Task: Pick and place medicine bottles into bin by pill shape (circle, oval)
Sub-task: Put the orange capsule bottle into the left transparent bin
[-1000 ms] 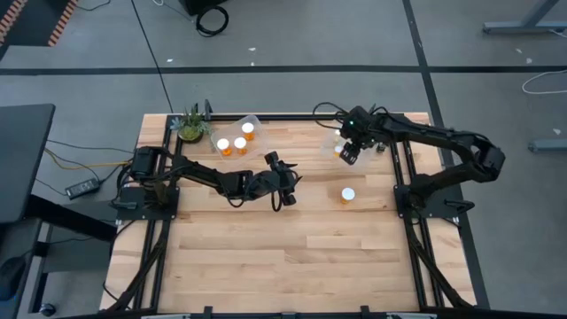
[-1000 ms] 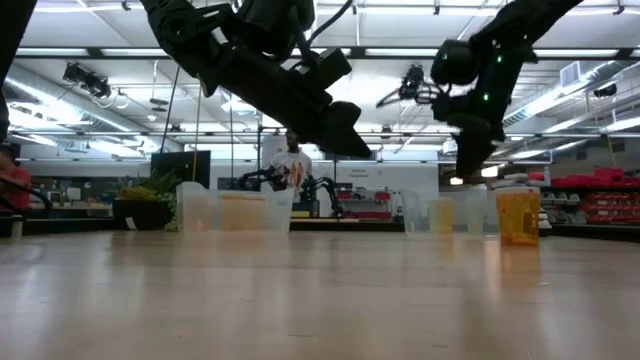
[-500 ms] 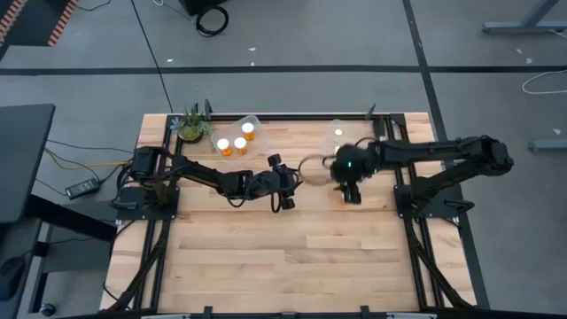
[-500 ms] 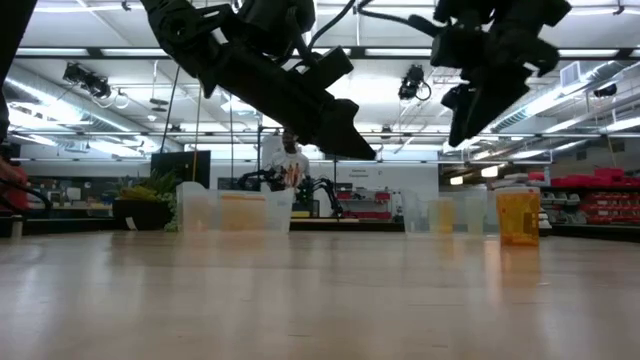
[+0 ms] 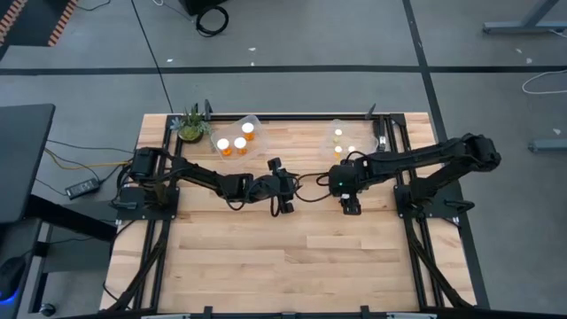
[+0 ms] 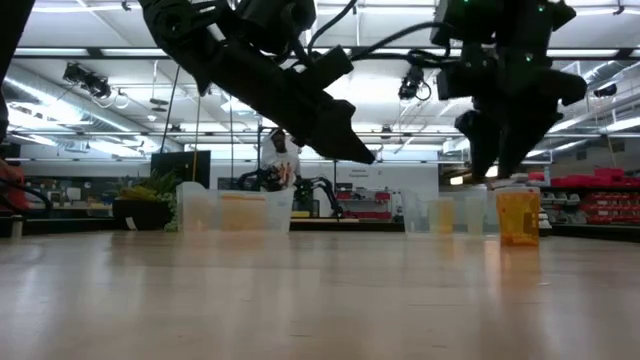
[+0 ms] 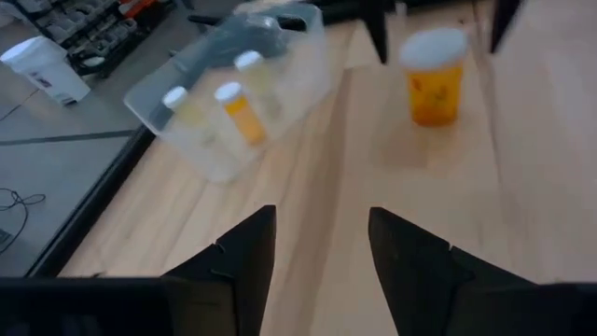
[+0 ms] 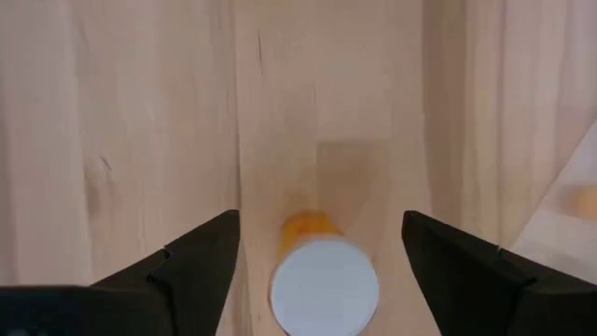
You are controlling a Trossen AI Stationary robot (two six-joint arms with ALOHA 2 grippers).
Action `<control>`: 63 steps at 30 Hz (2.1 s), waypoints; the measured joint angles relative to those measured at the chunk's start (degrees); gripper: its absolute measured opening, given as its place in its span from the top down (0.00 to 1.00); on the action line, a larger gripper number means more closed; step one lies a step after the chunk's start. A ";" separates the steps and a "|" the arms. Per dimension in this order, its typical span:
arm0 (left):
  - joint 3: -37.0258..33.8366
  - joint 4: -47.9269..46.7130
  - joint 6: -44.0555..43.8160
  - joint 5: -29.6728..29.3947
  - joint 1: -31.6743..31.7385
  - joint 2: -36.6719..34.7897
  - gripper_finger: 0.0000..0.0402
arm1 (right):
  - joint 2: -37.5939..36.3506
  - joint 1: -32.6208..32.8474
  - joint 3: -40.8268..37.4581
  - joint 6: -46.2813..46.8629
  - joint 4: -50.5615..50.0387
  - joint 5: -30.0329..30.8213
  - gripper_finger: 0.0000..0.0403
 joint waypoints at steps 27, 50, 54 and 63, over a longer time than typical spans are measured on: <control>-0.04 -21.80 -7.98 -0.66 -2.08 -7.04 0.71 | 2.45 -0.01 -1.29 0.52 -3.00 3.92 0.24; -0.04 -22.35 -8.05 -0.63 -2.08 -7.04 0.73 | -4.66 0.00 3.40 2.06 -9.10 6.33 0.20; -0.04 -22.31 -8.05 -0.63 -2.08 -7.04 0.73 | -4.16 0.00 -1.77 2.63 -6.88 1.80 0.17; -0.04 -22.32 -8.07 -0.63 -2.08 -7.02 0.73 | -4.73 0.02 -3.97 5.70 -8.14 1.62 0.14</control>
